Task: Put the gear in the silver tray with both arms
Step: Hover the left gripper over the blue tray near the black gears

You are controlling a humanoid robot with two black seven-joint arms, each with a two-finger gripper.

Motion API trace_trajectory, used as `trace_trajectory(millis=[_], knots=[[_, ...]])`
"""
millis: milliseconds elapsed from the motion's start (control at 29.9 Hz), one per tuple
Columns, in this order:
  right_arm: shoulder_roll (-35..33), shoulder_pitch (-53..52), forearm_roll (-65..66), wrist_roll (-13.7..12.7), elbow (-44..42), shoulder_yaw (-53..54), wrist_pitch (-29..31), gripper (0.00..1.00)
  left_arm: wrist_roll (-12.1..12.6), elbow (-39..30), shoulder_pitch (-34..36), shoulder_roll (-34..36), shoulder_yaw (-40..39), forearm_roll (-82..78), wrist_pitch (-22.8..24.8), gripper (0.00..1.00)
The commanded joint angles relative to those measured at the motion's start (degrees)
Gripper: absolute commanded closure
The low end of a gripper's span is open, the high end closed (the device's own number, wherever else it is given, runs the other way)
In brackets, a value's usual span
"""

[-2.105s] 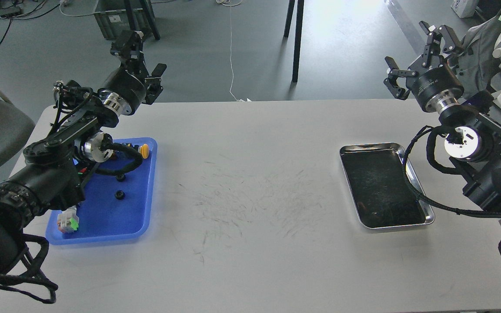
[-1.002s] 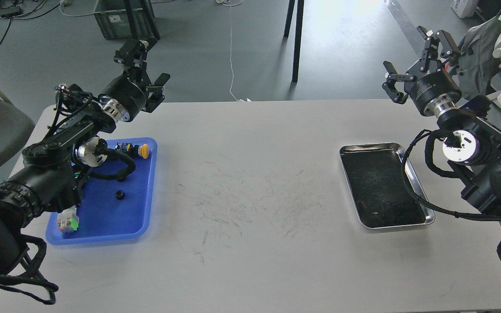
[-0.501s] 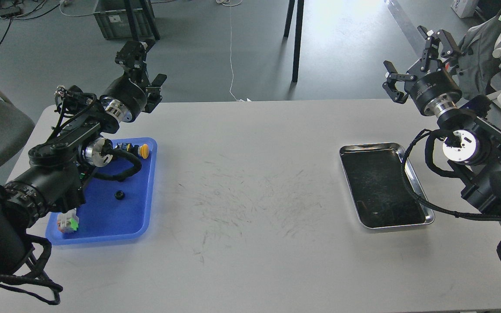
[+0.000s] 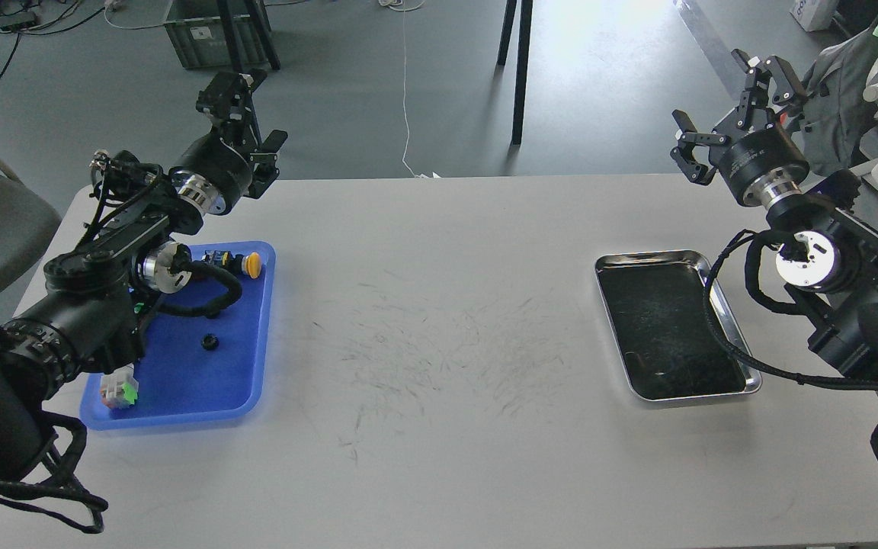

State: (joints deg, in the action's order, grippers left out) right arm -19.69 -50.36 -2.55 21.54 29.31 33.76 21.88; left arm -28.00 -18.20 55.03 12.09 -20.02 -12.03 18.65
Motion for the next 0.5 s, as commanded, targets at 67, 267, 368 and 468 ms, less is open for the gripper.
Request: trace_trajectory(millis=[67, 267, 368, 468], knots=[[0.00, 0.17, 0.00, -0.01, -0.04, -0.01, 0.00, 0.01, 0.00, 0.54, 0.08, -0.05, -0.28, 0.08, 0.42, 0.01], [0.00, 0.26, 0.00, -0.01, -0.04, -0.09, 0.00, 0.01, 0.00, 0.79, -0.10, -0.31, -0.73, 0.43, -0.45, 0.01], [0.00, 0.26, 0.09, -0.01, -0.04, -0.01, 0.00, 0.01, 0.00, 0.97, -0.09, -0.40, 0.76, 0.08, -1.86, 0.01], [0.00, 0.26, 0.09, -0.01, 0.04, -0.01, 0.00, 0.01, 0.00, 0.71, 0.34, -0.14, 4.54, 0.17, -2.21, 0.01]])
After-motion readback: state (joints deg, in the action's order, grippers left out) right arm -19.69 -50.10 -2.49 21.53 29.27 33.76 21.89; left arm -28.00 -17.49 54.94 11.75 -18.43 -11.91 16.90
